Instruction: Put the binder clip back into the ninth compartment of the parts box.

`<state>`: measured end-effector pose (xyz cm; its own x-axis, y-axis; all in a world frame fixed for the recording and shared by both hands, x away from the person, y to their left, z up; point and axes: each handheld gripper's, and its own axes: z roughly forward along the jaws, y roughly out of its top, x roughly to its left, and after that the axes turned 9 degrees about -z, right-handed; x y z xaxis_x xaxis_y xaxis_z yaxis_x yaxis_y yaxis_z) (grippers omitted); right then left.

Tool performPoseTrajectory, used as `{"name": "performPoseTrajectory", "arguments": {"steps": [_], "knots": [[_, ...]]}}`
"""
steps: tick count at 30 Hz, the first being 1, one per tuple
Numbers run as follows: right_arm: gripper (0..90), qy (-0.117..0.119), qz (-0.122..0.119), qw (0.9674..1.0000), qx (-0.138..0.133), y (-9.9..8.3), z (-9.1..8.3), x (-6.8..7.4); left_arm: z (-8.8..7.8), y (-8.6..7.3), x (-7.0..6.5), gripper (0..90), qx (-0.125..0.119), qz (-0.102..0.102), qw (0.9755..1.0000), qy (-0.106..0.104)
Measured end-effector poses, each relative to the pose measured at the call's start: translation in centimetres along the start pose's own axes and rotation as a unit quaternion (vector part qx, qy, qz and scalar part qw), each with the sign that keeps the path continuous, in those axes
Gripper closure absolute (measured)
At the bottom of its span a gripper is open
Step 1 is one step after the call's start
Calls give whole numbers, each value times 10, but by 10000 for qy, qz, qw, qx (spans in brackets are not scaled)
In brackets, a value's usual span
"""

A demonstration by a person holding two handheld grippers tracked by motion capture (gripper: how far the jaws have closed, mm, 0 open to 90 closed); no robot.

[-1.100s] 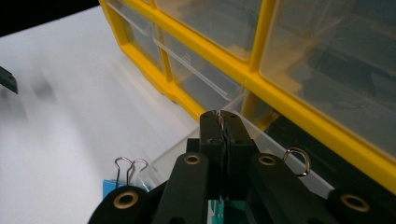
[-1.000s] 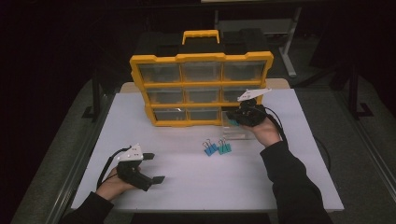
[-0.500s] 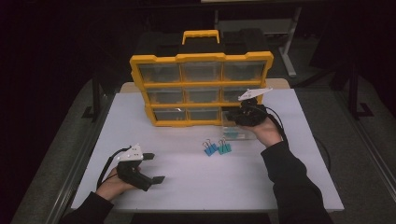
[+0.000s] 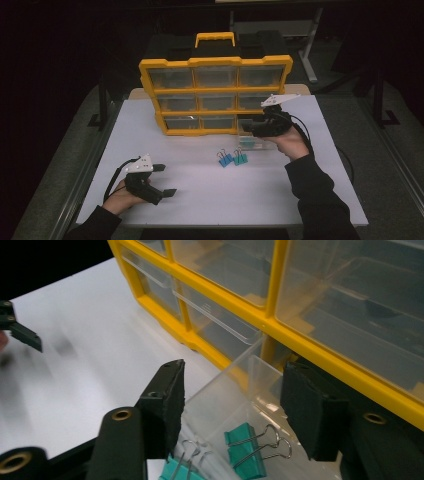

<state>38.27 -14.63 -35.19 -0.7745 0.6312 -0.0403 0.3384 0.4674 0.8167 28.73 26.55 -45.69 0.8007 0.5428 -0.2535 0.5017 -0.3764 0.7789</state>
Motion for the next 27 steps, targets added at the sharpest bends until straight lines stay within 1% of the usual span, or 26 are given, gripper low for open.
{"name": "performPoseTrajectory", "arguments": {"steps": [3,8,11,15,19,27], "knots": [[393,67,-33,10000,-46,1,-5,4,0,0,0,3,4,16,10000,6],[361,127,-111,9999,26,-2,-10,12,0,0,0,3,-6,-5,10000,-8],[340,145,-138,9998,47,-5,-13,16,0,0,0,3,4,19,10000,-11],[329,259,-158,9995,66,-10,-16,22,0,0,0,3,-3,24,10000,-14],[324,320,-153,9993,106,-16,-18,28,0,0,0,3,2,25,10000,-19],[317,467,-195,9982,326,-35,-18,43,0,0,-1,3,2,27,10000,-20]]}}
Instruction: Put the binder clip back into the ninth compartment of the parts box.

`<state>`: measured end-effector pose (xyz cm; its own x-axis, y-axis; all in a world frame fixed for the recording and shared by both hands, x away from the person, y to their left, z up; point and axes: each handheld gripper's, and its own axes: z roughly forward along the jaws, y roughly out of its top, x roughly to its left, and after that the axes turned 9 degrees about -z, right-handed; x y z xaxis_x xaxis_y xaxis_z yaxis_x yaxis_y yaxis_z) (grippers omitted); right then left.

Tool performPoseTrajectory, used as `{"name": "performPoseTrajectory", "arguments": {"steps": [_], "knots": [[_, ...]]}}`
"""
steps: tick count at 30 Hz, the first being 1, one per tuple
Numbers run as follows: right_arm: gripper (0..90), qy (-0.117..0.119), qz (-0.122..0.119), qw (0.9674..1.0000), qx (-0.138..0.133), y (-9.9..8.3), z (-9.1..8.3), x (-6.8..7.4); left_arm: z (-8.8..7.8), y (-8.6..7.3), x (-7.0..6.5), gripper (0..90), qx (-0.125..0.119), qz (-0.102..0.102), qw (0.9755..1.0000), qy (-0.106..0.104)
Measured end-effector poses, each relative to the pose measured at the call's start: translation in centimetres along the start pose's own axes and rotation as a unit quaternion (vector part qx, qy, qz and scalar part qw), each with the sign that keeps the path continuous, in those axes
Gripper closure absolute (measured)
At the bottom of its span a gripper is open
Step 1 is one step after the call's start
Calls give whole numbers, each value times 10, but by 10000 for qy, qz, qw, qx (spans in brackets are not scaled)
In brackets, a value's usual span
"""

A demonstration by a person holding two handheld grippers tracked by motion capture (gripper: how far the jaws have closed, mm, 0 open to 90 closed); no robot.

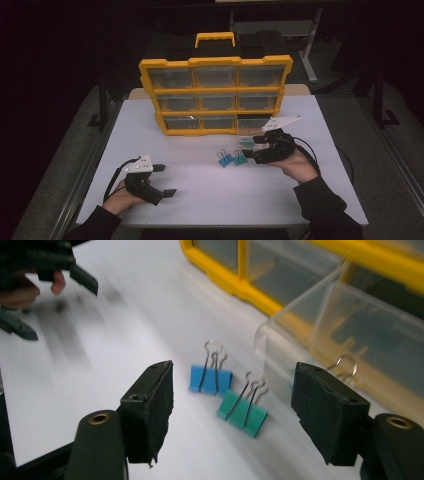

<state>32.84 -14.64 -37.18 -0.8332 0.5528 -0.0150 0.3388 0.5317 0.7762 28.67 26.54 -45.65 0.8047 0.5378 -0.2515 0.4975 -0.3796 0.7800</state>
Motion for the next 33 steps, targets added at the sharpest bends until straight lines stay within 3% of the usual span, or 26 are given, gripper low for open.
{"name": "performPoseTrajectory", "arguments": {"steps": [15,24,33], "knots": [[270,108,129,9996,227,-30,15,12,0,0,-1,2,-4,0,10000,5],[227,-38,228,9989,399,-41,29,16,0,0,-1,2,-24,-13,10000,18],[219,-164,178,9983,523,-45,41,18,1,-1,-1,2,-24,-24,10000,-4]]}}
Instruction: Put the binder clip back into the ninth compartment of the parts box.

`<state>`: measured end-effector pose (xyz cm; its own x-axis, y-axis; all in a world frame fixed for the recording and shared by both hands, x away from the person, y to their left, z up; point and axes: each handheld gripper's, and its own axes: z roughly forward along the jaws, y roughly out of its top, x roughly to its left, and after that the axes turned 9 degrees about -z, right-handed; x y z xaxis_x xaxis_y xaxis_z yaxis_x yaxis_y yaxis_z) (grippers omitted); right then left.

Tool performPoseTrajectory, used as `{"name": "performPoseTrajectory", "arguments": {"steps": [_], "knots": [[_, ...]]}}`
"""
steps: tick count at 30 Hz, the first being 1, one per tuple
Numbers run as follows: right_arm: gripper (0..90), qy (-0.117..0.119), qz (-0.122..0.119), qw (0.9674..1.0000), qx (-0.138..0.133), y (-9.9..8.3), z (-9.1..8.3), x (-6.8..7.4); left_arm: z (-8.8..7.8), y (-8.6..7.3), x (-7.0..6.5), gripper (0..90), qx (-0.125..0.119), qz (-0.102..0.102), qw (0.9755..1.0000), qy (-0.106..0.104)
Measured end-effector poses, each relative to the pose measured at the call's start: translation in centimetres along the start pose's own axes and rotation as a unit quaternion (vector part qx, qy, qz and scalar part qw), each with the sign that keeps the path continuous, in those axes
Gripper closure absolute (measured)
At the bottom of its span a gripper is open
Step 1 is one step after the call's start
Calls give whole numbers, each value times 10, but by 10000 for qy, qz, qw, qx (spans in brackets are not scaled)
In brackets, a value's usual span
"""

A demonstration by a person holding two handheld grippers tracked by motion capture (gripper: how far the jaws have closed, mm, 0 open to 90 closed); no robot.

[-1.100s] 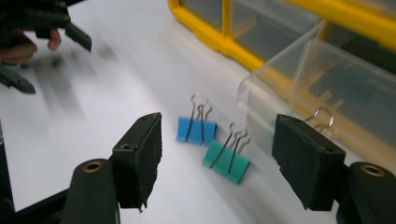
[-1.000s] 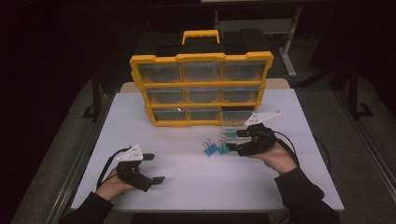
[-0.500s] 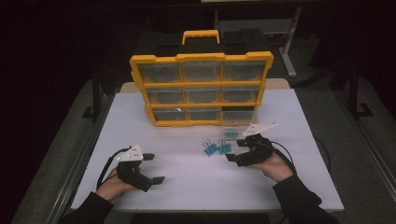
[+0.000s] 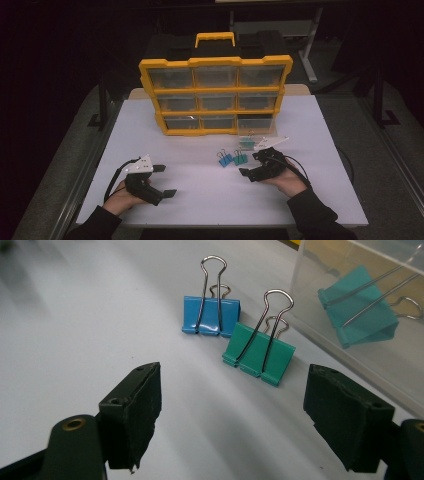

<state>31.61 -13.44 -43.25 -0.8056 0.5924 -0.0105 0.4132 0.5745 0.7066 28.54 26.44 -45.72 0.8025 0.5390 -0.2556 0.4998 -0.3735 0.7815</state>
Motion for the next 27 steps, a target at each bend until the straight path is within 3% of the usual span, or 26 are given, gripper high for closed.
{"name": "performPoseTrajectory", "arguments": {"steps": [27], "knots": [[249,-405,358,9985,99,4,33,-5,1,0,-1,2,10,-9,10000,-19]]}}
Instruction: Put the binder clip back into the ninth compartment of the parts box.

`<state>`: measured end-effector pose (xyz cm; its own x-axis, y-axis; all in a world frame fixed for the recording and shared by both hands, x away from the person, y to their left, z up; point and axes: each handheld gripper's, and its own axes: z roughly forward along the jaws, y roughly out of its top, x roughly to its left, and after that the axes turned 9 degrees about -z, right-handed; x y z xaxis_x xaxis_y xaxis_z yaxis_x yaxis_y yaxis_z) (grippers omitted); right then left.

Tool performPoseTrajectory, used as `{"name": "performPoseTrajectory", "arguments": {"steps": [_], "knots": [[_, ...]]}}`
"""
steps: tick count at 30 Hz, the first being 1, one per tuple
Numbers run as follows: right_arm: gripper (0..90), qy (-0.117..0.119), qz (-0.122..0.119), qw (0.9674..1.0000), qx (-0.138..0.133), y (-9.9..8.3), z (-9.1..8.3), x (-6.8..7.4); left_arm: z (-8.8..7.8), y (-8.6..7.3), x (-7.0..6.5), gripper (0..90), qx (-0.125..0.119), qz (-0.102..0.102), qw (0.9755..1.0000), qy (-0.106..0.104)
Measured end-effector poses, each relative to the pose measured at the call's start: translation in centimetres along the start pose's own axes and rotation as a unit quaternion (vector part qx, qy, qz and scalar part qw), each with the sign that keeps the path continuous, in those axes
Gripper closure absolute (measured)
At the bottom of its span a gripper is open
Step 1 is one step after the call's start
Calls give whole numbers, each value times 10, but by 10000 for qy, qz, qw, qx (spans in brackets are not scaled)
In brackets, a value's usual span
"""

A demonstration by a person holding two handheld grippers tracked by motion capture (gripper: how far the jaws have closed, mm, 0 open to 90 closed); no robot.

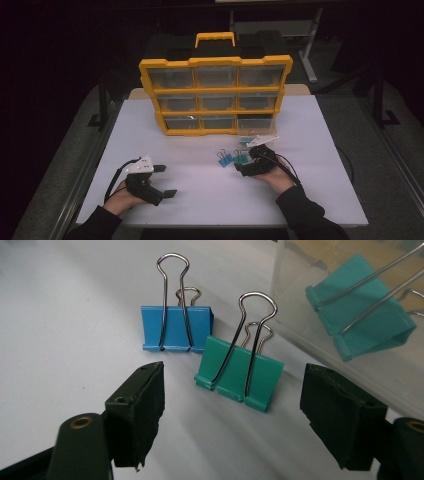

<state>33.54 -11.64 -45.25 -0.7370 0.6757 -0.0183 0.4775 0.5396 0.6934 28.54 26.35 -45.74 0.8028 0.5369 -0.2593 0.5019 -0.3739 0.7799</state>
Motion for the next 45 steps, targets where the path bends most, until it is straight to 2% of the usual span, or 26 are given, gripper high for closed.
{"name": "performPoseTrajectory", "arguments": {"steps": [19,35,38,45], "knots": [[306,-193,57,9998,31,3,16,3,0,0,0,2,-4,12,10000,-32],[374,-426,31,9991,-1,6,21,6,0,0,0,2,3,18,10000,-29],[385,-506,-34,9987,40,7,22,9,0,0,0,2,-5,11,10000,-36],[420,-522,-37,9986,28,6,21,8,0,0,0,2,1,21,10000,-30]]}}
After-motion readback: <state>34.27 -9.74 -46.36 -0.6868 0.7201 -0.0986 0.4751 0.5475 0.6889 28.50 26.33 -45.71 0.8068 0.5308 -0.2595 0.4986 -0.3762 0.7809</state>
